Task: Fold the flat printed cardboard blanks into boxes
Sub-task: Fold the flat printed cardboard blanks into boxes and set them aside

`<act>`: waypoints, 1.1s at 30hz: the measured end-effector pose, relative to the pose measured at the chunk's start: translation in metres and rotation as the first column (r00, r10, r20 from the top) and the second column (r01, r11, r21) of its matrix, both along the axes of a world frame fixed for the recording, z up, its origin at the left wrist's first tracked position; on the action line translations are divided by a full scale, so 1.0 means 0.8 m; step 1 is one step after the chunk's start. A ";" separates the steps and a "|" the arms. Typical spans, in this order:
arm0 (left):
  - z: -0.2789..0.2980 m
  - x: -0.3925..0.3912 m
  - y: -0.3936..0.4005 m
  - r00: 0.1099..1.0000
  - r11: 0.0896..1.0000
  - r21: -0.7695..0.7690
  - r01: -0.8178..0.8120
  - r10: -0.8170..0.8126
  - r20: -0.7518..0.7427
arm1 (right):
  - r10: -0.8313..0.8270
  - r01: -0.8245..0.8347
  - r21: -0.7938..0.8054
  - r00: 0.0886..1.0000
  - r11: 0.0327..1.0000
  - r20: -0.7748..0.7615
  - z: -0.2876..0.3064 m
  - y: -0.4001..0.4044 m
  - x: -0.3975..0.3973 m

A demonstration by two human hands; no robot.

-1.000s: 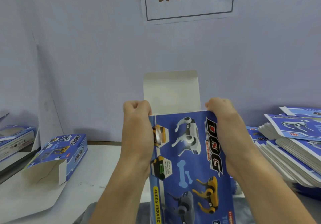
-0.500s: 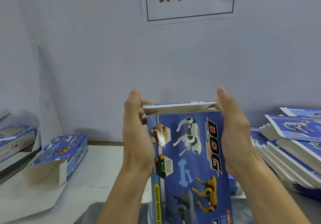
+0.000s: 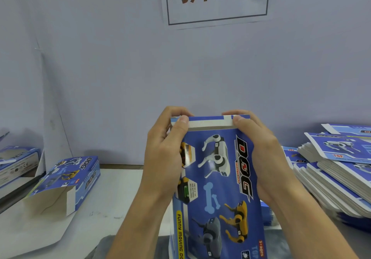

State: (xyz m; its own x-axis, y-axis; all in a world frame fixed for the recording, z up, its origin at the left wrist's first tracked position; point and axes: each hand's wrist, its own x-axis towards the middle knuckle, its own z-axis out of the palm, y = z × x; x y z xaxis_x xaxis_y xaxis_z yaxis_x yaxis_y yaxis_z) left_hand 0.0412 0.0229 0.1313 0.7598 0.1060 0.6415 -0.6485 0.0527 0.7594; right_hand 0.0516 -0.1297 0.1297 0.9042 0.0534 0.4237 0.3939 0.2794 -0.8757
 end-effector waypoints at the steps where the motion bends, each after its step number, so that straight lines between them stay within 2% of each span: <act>1: 0.000 0.000 0.001 0.999 0.999 -0.026 0.035 -0.035 -0.016 | 0.012 -0.012 0.009 1.000 1.000 -0.006 0.000 0.000 0.000; 6: -0.004 0.002 0.005 0.994 0.992 -0.067 0.107 -0.109 -0.029 | 0.012 -0.012 0.008 1.000 1.000 -0.015 -0.002 -0.001 0.001; 11: -0.006 0.004 0.008 0.990 0.983 -0.138 0.120 -0.128 -0.057 | 0.031 -0.033 0.030 0.997 0.999 0.064 -0.005 -0.005 -0.001; 15: -0.003 0.000 0.003 0.998 0.999 -0.046 0.005 -0.007 -0.055 | 0.075 -0.080 0.054 0.994 0.995 0.081 -0.007 -0.006 0.000; 20: 0.002 -0.001 0.001 0.996 0.996 -0.050 -0.070 0.068 -0.056 | 0.011 -0.015 0.061 0.998 0.998 0.064 -0.009 -0.003 0.003; 27: 0.004 -0.005 0.008 0.996 0.993 0.084 -0.087 0.087 0.012 | 0.060 -0.056 -0.029 0.983 0.998 0.172 -0.011 0.000 -0.005; 33: 0.002 -0.003 0.012 0.999 0.996 0.084 -0.034 0.033 0.017 | -0.024 0.020 0.025 0.986 0.999 0.166 -0.015 0.005 -0.001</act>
State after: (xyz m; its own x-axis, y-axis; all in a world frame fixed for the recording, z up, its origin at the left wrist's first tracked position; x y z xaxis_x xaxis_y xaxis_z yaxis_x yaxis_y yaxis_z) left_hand 0.0391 0.0328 0.1330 0.7464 0.0762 0.6611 -0.6607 -0.0336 0.7499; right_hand 0.0508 -0.1258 0.1178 0.8220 0.0230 0.5690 0.5395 0.2882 -0.7911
